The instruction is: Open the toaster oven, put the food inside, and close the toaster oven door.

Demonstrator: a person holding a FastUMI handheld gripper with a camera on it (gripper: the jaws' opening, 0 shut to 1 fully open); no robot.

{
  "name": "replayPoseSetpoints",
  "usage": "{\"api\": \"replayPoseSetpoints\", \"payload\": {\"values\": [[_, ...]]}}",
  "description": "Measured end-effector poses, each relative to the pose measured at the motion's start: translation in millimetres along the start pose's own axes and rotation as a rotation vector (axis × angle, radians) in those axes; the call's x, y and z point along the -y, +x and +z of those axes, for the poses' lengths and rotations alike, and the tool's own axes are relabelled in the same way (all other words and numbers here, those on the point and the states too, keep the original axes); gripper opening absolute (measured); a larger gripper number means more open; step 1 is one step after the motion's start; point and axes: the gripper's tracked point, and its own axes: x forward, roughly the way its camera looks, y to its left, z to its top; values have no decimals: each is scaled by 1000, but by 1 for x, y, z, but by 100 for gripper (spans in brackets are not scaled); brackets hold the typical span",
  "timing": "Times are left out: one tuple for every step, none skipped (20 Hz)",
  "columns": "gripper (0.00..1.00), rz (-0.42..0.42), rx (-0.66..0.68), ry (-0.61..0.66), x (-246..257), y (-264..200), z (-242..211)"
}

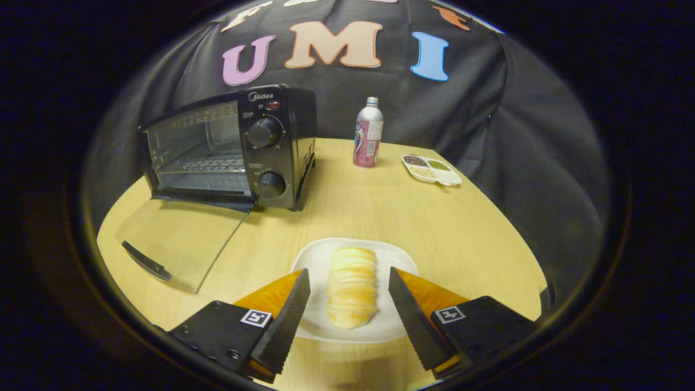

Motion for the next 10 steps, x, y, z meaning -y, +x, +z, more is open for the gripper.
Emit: {"api": "replayPoseSetpoints", "payload": {"values": [[93,-1,-4,-5,1,5,-3],[92,-1,-13,-4,1,9,-6],[92,-5,-25,-2,1,13,-11],[92,0,-31,3,0,14,-13],[92,0,-14,23,-1,17,-11],[91,-2,-16,38,0,17,-11],[90,3,-11,58,-1,16,-12],[91,10,-10,78,-3,18,-12],[90,25,-18,98,-6,20,-15],[84,26,-26,115,-6,19,-15]]}}
